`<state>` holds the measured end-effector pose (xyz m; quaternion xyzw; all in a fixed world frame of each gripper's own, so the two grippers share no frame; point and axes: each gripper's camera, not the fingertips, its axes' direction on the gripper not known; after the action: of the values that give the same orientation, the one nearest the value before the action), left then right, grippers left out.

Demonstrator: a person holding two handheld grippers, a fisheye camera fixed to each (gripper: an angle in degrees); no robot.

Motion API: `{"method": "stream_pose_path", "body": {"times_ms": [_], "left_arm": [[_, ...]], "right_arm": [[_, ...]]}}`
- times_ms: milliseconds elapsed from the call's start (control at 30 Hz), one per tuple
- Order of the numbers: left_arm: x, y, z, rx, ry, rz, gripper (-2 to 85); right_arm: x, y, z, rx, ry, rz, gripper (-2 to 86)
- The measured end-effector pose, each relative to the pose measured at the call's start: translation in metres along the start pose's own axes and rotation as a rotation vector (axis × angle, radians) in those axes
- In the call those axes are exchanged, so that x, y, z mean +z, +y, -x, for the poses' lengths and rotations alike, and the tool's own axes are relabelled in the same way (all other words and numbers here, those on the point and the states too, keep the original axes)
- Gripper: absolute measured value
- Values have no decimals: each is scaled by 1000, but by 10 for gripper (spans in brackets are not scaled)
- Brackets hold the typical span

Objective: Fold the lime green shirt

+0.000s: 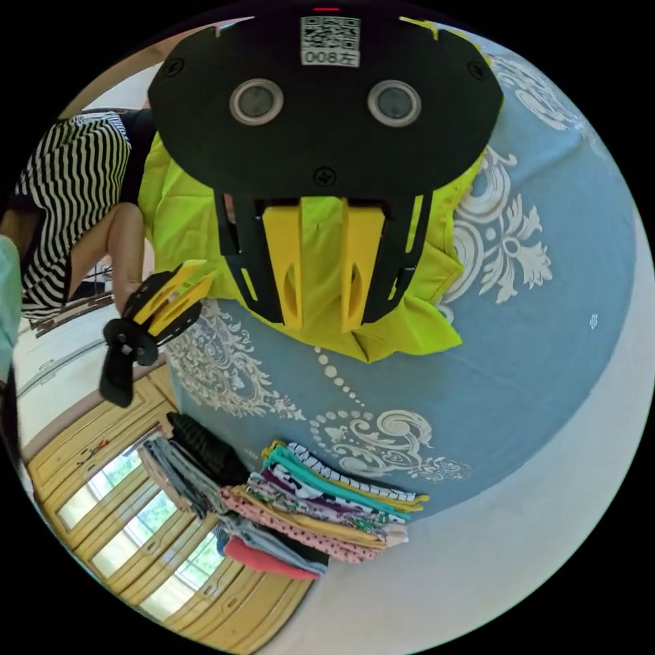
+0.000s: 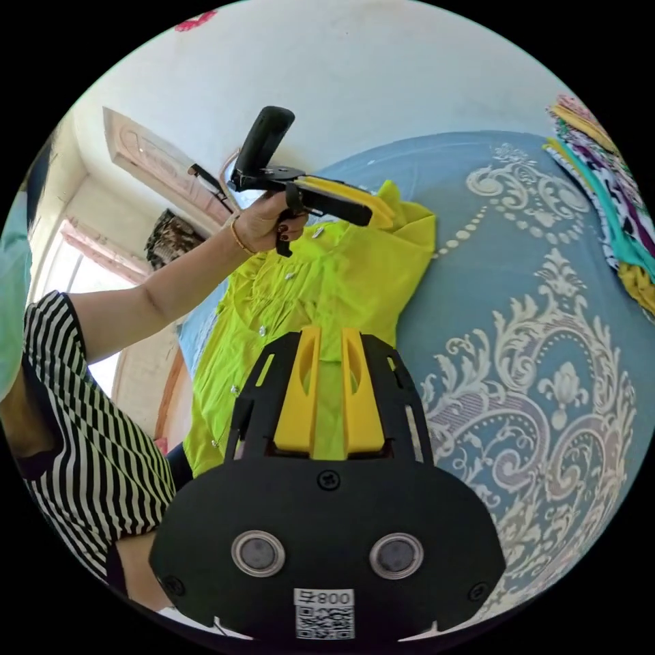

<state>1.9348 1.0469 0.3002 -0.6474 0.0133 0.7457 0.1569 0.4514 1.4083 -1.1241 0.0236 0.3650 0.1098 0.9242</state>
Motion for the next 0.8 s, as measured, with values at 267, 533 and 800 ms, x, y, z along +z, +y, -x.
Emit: {"method": "stream_pose_path", "body": {"times_ms": [267, 533, 800], "left_arm": [[22, -19, -29, -14, -119, 56, 16], [2, -32, -65, -12, -140, -78, 4], [18, -45, -97, -34, -132, 5, 19]], "right_arm": [[45, -18, -21, 115, 213, 71, 48], [47, -29, -30, 148, 222, -20, 16], [63, -36, -63, 256, 196, -37, 13]]}}
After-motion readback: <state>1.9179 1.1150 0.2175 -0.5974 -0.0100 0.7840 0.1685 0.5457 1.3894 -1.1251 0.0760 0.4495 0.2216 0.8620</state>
